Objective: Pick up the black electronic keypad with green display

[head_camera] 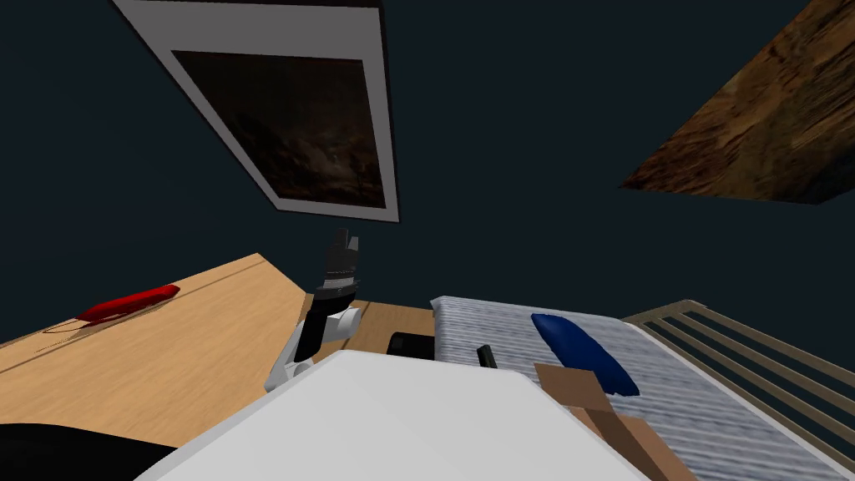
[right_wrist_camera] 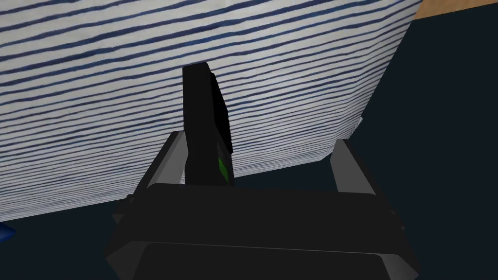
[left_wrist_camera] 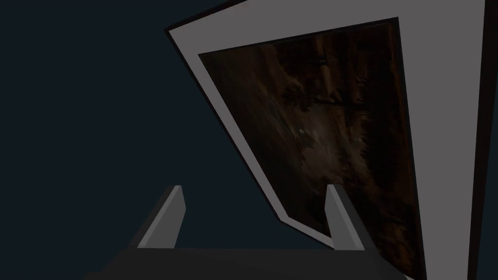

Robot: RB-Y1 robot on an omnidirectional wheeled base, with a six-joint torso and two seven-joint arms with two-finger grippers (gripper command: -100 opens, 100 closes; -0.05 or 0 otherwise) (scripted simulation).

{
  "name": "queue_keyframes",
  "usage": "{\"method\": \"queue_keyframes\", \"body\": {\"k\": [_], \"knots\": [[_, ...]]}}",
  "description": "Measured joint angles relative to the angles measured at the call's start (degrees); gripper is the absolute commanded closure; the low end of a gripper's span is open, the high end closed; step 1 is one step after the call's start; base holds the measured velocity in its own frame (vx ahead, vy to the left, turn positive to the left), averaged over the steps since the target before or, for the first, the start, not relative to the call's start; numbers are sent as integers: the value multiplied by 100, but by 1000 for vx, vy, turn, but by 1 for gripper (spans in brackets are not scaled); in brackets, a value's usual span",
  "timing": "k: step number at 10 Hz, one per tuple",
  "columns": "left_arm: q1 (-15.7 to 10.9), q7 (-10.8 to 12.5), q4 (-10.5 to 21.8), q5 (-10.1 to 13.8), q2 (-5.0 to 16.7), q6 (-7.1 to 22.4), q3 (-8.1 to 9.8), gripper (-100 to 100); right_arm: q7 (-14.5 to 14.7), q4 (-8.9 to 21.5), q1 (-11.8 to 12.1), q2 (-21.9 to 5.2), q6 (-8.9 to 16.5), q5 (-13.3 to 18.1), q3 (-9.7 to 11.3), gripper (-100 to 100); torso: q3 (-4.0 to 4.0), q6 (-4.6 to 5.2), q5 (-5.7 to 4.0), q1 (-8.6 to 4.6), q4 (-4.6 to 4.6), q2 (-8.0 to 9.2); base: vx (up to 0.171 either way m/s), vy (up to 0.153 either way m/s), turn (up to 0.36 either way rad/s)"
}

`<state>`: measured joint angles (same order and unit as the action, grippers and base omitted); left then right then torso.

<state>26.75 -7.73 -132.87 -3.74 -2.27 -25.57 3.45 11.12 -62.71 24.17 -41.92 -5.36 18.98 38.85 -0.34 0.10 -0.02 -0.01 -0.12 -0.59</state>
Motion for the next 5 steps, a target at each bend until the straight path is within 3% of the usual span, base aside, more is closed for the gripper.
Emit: {"method": "queue_keyframes", "body": {"k": [3, 4, 5], "knots": [[1, 0, 0, 0, 0, 0, 0, 0, -44, 275, -250, -269, 308, 219, 144, -100, -13, -2, 3, 10, -4, -24, 64, 2, 143], [1, 0, -1, 0, 0, 0, 1, 0, -50, 276, -262, -285, 341, 229, 146, 0, -9, 6, 2, 10, -4, -12, 8, -1, -10], [1, 0, 0, 0, 0, 0, 0, 0, -49, 275, -262, -283, 337, 228, 146, -100, -1, 5, 2, 11, -1, 1, -27, -12, 101]]}}
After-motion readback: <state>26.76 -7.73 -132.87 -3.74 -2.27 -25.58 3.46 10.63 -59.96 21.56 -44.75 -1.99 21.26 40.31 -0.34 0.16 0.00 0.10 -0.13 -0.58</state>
